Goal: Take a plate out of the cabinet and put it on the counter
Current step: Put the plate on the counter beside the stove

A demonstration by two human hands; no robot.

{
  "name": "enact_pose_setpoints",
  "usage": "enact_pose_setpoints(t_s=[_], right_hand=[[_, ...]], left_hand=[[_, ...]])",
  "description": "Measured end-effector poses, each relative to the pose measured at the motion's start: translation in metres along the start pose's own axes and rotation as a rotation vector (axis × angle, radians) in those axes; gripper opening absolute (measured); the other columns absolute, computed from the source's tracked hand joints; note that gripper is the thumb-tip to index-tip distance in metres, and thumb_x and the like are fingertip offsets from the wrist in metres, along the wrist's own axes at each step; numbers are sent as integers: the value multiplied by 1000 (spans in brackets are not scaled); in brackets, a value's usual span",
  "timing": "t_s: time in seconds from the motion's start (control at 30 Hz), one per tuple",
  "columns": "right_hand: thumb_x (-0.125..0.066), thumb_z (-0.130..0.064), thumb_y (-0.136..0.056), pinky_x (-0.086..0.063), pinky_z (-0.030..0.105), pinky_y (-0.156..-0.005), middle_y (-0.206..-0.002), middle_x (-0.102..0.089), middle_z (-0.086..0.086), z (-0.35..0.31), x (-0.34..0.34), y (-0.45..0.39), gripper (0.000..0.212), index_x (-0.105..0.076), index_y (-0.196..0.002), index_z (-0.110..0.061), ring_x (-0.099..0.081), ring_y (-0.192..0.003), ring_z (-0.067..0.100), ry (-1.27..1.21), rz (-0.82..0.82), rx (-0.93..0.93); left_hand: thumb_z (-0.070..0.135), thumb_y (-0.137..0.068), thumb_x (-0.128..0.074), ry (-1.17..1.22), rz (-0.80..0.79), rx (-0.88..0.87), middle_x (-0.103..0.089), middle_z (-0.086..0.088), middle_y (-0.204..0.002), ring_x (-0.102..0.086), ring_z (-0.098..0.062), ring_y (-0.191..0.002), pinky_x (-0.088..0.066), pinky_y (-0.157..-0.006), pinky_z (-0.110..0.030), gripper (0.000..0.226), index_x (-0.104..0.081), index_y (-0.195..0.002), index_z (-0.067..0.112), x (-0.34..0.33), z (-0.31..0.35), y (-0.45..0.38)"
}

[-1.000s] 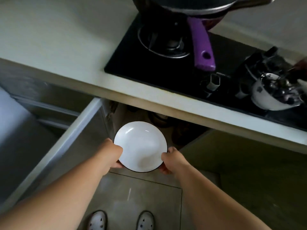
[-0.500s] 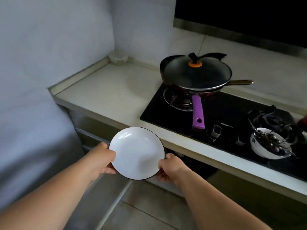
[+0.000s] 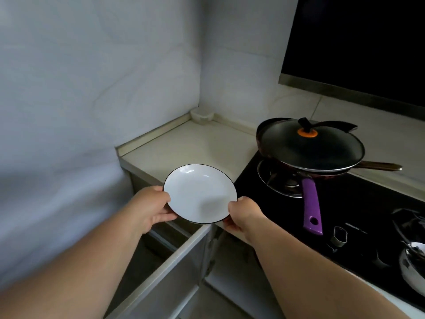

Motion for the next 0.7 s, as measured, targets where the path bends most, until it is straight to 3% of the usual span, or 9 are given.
enact_pose_setpoints(t_s=[0.1,0.17,0.33,0.43,0.57,0.7], right_hand=[[-40,-4,-88,-61,39,-72,-76,-64,16,-21,-11,-26,22,-52,-72,-11,-61,-69,28,56,47,-7],[-38,0,-90,-56,34,-61,-68,-58,14,-33,-19,-47,25,-51,-71,-8,-57,-60,26,31,60,-39],[-42,-4,-90,-51,28,-53,-69,-59,11,-56,-38,-107,12,-53,-87,-5,-57,-53,20,111,82,-79],[-42,-7,-90,-56,34,-63,-69,-59,9,-60,-45,-143,11,-51,-95,-3,-59,-56,21,152,105,-88],[-32,1,-87,-47,26,-43,-68,-59,11,-69,-48,-183,32,-51,-113,5,-57,-44,20,174,132,-92],[-33,2,-84,-45,21,-33,-68,-60,14,-82,-49,-222,35,-53,-112,6,-56,-44,22,149,138,-73]], left_hand=[[-6,-88,-43,4,-17,8,-55,-15,-134,-61,-32,-106,-57,-71,-37,47,-50,-133,8,3,15,-35],[-6,-87,-43,-4,-41,7,-56,-15,-132,-62,-31,-102,-57,-66,-35,48,-51,-132,9,4,25,-66],[-7,-88,-39,-37,-142,17,-64,-13,-110,-65,-24,-86,-56,-60,-33,40,-55,-119,12,-4,43,-147],[-8,-85,-36,-31,-160,34,-66,-8,-92,-64,-22,-79,-53,-57,-32,36,-57,-108,10,-14,49,-189],[-9,-83,-35,-38,-193,38,-66,-6,-83,-64,-23,-71,-53,-60,-33,36,-59,-103,10,-32,53,-235],[-9,-85,-35,-36,-181,2,-63,-3,-82,-62,-22,-71,-50,-57,-31,32,-59,-91,12,-46,66,-271]])
Point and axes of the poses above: each hand's wrist, its own y-axis away from the middle knuckle, its own x-axis out of the back of the hand, z = x × y, the point moved 3 cm from there along -y, towards the middle knuckle
